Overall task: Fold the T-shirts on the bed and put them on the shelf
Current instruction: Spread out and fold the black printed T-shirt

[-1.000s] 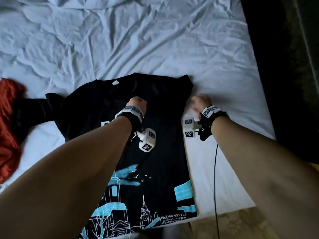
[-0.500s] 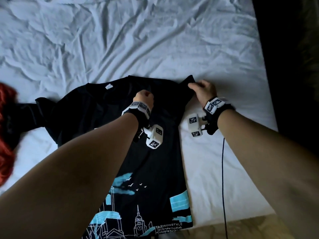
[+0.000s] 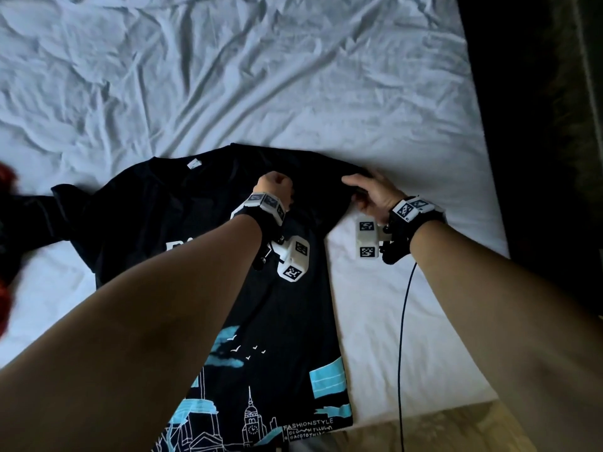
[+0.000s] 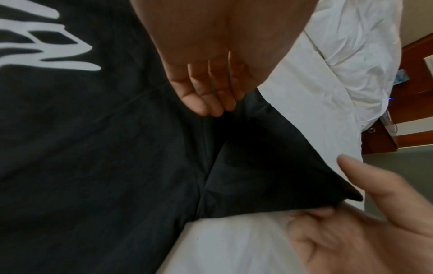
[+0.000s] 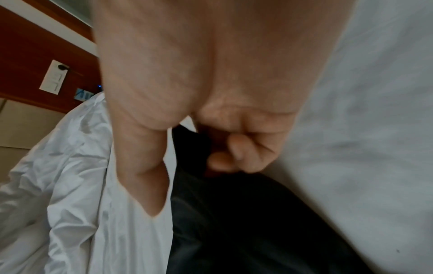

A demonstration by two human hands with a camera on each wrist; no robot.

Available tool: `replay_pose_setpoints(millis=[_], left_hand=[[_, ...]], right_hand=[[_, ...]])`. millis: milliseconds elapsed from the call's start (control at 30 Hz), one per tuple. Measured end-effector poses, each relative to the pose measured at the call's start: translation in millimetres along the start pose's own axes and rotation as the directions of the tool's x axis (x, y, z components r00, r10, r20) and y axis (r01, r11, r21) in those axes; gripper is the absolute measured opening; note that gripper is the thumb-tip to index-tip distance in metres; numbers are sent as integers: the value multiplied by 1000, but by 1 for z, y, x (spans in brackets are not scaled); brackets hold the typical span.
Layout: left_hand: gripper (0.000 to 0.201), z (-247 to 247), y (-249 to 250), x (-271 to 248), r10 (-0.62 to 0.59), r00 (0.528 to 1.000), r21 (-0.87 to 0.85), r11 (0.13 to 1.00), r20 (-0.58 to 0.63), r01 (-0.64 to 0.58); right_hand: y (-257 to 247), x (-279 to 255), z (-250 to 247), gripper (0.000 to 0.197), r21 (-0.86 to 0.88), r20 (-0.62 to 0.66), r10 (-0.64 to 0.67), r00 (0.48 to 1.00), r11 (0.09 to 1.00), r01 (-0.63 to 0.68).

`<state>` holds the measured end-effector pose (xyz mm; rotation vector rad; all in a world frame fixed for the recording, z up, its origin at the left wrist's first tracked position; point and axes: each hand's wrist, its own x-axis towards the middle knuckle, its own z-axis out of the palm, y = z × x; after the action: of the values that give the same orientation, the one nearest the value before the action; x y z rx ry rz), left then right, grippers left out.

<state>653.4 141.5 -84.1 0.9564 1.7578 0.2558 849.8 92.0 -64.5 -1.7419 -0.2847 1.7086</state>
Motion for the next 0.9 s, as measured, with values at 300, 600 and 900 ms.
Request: replay_pose_setpoints(millis=[300,600,900], left_hand=[[18,8,-4,2,-11,1000,11,1000,-9,11],[20,20,6,0,-5,1000,7,1000,11,5],[19,26,4,-4,-24,1000,-14,1000,10,24]], right_hand=[[5,12,-14,41,-202,-181,-178,967,969,141],[-8,-1,-26,32,-114,112,95,989,990,-82],[-6,-5,-39,26,-317,-39,-68,997,947,52]])
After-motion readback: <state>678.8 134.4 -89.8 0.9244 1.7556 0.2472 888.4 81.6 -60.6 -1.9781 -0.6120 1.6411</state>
